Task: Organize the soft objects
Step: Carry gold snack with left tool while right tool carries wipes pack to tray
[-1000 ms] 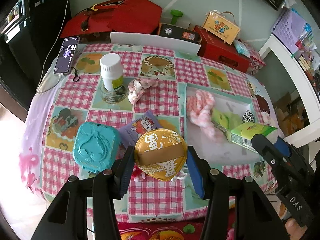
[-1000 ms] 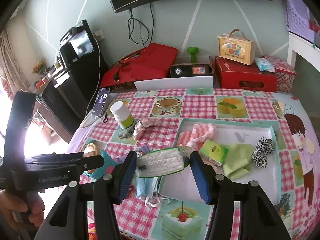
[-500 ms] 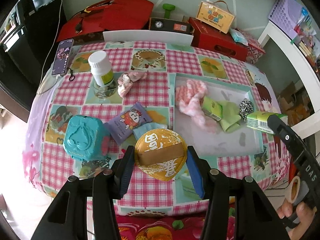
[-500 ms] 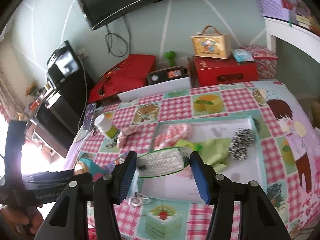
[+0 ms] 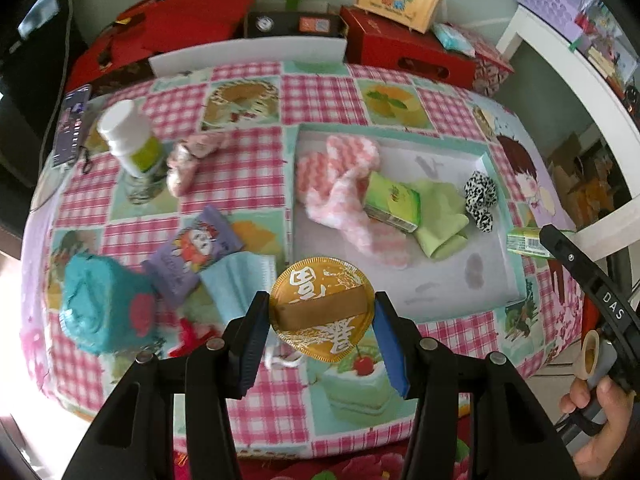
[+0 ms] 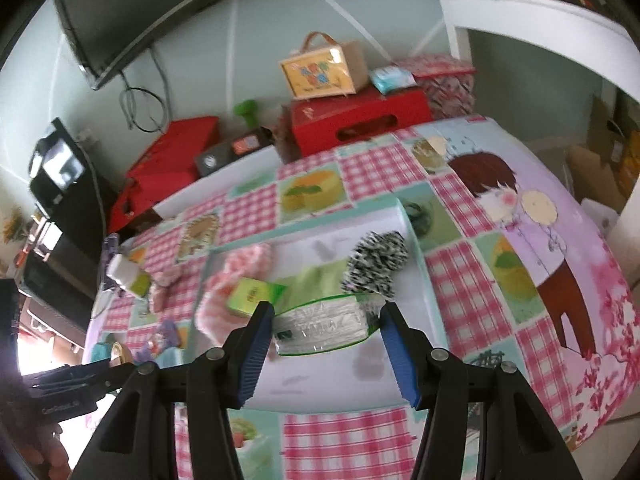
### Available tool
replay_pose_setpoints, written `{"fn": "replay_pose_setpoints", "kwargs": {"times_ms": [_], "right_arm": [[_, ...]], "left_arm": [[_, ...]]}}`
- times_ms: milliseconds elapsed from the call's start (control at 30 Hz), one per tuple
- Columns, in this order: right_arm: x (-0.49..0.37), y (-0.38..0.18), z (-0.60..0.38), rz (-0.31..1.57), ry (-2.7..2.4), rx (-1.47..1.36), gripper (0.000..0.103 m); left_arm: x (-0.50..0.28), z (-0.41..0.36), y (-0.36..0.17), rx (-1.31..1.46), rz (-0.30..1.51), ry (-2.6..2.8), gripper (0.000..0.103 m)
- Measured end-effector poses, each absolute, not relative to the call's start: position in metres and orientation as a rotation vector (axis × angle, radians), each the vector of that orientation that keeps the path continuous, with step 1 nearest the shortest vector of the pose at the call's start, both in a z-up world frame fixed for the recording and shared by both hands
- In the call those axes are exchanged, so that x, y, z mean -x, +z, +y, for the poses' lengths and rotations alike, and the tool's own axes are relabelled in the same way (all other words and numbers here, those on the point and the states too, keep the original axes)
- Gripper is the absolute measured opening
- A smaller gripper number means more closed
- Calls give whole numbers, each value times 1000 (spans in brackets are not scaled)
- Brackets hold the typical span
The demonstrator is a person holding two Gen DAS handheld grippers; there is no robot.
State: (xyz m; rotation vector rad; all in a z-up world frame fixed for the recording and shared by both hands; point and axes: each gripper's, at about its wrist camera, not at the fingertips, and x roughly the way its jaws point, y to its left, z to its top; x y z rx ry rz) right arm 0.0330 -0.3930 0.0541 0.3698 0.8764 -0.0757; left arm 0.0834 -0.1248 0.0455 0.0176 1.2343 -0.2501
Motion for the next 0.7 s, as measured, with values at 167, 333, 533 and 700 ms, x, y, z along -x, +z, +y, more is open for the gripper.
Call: {"fn": "replay_pose_setpoints", "kwargs": {"times_ms": [167, 333, 533, 700], "right_arm": [[-44, 28, -403, 929, -126, -374, 58], [-55, 11, -403, 979, -172, -341, 58], [-60, 3, -401, 989, -207, -308, 58], [-58, -2, -404, 991, -252, -282, 58]], "left_arm": [[-98, -142, 24, -51, 1247, -270, 53], [-110, -150, 4, -36, 1269, -285, 53], [-118, -153, -3, -5, 1236, -313, 53], [-122, -156, -11, -4, 1208, -334, 53]]}}
